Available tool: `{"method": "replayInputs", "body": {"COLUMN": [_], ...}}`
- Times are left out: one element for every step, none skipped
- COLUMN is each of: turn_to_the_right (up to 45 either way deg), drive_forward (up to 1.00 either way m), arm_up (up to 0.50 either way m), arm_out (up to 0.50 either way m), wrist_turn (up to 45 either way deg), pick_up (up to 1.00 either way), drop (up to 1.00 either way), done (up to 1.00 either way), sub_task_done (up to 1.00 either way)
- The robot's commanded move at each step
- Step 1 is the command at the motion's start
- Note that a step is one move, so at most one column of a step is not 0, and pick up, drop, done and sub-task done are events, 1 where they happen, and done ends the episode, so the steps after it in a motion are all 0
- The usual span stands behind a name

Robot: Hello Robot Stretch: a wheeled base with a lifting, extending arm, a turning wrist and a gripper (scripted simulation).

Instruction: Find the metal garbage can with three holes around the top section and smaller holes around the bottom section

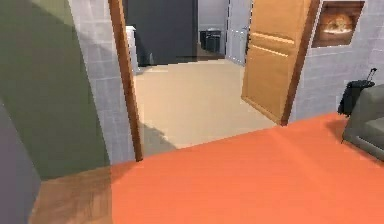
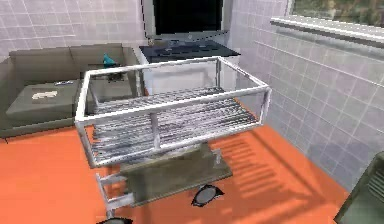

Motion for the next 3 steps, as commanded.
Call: {"method": "replayInputs", "body": {"turn_to_the_right": [0.0, -15.0, 0.0], "drive_forward": [0.50, 0.00, 0.05], "arm_up": [0.00, 0.00, 0.00], "arm_out": [0.00, 0.00, 0.00], "wrist_turn": [0.0, 0.0, 0.0], "pick_up": [0.00, 0.00, 0.00], "drop": [0.00, 0.00, 0.00], "done": [0.00, 0.00, 0.00], "sub_task_done": [0.00, 0.00, 0.00]}}
